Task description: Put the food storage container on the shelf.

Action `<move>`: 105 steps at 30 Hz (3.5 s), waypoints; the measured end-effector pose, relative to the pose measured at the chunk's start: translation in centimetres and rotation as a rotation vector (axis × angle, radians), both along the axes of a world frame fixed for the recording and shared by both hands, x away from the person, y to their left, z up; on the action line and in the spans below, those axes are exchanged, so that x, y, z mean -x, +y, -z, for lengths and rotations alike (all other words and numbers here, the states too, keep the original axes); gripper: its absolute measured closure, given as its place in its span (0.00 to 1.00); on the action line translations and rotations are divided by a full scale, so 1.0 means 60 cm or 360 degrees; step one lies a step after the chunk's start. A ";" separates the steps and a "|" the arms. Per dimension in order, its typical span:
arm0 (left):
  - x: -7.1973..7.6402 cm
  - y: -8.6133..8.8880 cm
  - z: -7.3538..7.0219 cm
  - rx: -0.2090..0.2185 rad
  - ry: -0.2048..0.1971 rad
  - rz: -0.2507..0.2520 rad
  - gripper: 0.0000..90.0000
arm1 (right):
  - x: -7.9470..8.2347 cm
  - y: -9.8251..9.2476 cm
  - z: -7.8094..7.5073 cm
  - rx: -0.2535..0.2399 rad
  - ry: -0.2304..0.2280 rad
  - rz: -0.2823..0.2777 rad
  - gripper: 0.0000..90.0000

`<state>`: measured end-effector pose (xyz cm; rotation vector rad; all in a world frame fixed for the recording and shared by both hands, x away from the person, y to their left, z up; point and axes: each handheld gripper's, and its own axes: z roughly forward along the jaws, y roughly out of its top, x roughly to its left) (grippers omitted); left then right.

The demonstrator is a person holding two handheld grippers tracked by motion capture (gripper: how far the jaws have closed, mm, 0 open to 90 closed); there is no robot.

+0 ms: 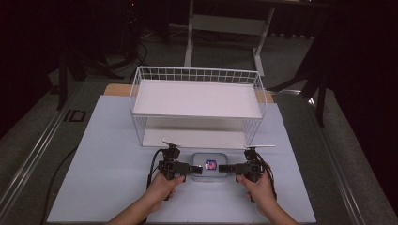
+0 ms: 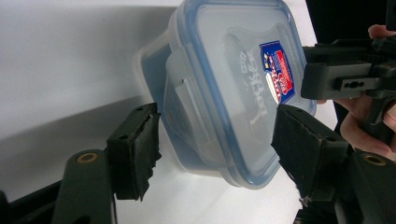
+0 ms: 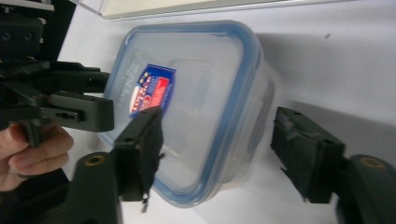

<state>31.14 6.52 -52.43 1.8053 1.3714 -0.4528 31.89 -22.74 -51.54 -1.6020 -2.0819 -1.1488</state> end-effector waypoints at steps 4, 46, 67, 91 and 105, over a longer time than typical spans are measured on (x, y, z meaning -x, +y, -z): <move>0.008 -0.004 -0.004 -0.0028 -0.0036 -0.0019 0.42 | 0.010 0.000 0.000 -0.0015 -0.0006 0.0012 0.42; -0.029 0.048 -0.082 -0.0098 -0.0353 -0.0222 0.52 | -0.042 0.068 -0.073 -0.0063 -0.0241 0.0147 0.47; -0.086 0.050 -0.030 -0.0131 -0.0328 -0.0254 0.52 | -0.089 0.083 -0.015 -0.0001 -0.0230 0.0206 0.45; -0.101 0.045 -0.034 -0.0256 -0.0621 -0.0258 0.44 | -0.107 0.097 -0.025 0.0160 -0.0473 0.0188 0.35; -0.087 0.048 -0.039 -0.0227 -0.0620 -0.0322 0.44 | -0.103 0.117 -0.035 0.0362 -0.0678 0.0127 0.32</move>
